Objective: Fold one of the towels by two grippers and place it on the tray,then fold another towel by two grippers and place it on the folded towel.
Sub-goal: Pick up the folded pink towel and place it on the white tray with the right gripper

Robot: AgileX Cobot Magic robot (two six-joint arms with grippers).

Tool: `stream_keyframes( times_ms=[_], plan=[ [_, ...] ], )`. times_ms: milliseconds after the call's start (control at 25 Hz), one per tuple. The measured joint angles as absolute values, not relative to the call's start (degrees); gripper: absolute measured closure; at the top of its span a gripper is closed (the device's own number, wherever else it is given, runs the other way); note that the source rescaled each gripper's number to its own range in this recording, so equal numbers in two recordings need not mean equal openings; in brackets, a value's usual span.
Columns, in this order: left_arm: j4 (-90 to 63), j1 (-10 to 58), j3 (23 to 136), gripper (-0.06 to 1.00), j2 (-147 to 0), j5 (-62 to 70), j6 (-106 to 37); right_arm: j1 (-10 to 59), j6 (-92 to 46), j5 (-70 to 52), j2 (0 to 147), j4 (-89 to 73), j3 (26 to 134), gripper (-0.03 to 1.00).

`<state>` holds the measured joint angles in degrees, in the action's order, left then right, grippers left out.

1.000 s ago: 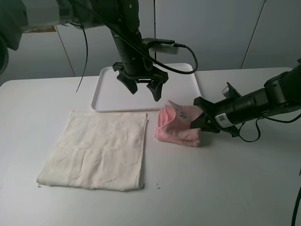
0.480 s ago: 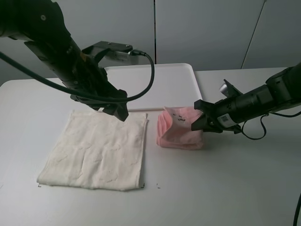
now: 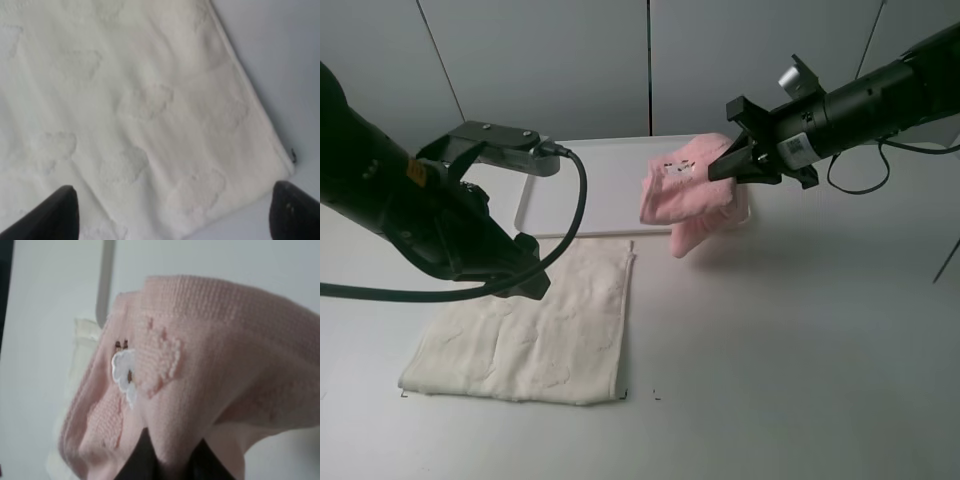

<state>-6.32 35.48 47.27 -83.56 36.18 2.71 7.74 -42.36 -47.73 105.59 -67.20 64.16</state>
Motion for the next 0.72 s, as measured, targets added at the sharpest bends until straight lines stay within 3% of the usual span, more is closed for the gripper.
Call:
stream_keyframes(
  times_ms=[200, 480, 720],
  plan=[
    [-6.4, 35.5, 46.5, -0.04, -83.4, 34.8, 2.9, 12.3, -32.3, -50.2, 108.8, -61.7, 82.1, 0.91],
    [-6.6, 35.5, 46.5, -0.04, -83.4, 33.9, 3.0, 17.0, -25.0, -54.9, 125.5, -63.2, 105.6, 0.91],
    [-6.6, 35.5, 46.5, -0.04, -83.4, 33.9, 3.0, 16.5, -23.6, -53.5, 139.0, -59.2, 115.7, 0.91]
  ],
)
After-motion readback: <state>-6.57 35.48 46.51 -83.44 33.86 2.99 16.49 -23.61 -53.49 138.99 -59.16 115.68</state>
